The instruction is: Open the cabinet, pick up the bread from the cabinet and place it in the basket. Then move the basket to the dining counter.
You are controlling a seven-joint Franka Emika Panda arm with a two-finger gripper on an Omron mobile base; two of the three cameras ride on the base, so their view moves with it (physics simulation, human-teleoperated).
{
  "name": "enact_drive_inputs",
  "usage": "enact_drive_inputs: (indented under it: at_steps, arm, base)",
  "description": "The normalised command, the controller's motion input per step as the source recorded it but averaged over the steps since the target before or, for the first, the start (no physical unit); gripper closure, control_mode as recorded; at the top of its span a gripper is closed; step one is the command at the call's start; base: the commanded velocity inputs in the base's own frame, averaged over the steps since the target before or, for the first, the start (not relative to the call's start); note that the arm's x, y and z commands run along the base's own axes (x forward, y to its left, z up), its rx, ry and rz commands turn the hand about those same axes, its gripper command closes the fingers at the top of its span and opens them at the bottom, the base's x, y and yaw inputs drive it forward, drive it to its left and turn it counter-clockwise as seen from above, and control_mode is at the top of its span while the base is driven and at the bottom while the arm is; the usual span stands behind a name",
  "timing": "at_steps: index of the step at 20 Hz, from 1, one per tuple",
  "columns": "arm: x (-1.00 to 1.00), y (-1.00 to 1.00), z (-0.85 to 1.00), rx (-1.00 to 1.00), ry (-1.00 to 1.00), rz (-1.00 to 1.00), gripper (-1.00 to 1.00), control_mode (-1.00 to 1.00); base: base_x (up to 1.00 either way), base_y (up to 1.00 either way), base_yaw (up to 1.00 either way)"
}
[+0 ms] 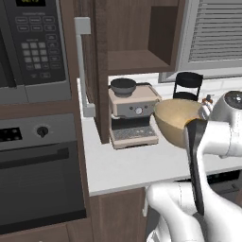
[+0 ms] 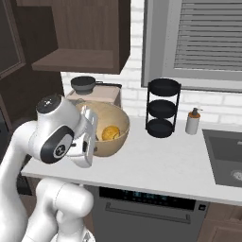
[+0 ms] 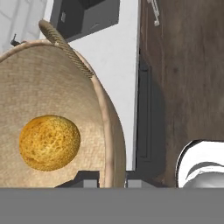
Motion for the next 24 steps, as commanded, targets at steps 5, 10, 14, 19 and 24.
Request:
enact_drive_inputs:
  at_steps: [5, 10, 14, 19, 24]
  arm:
    - [-0.81, -0.08, 0.29, 0.0, 0.03, 0.0, 1.0, -1.0]
    - [-0.59, 0.04, 0.27, 0.0, -0.09, 0.02, 1.0, -1.0]
    - [-0.32, 0.0, 0.1, 0.0, -0.07, 0.01, 1.0, 1.0]
    - [0.0, 0.0, 0.0, 0.0, 0.0, 0.0, 1.0, 1.0]
    - [0.0, 0.0, 0.0, 0.0, 0.0, 0.0, 1.0, 1.0]
  base:
    - [0.0, 0.0, 0.0]
    - [0.0, 0.0, 0.0]
    - [-0.17, -0.03, 0.0]
    - [-0.01, -0.64, -0.26]
    - [0.01, -0.58, -0.85]
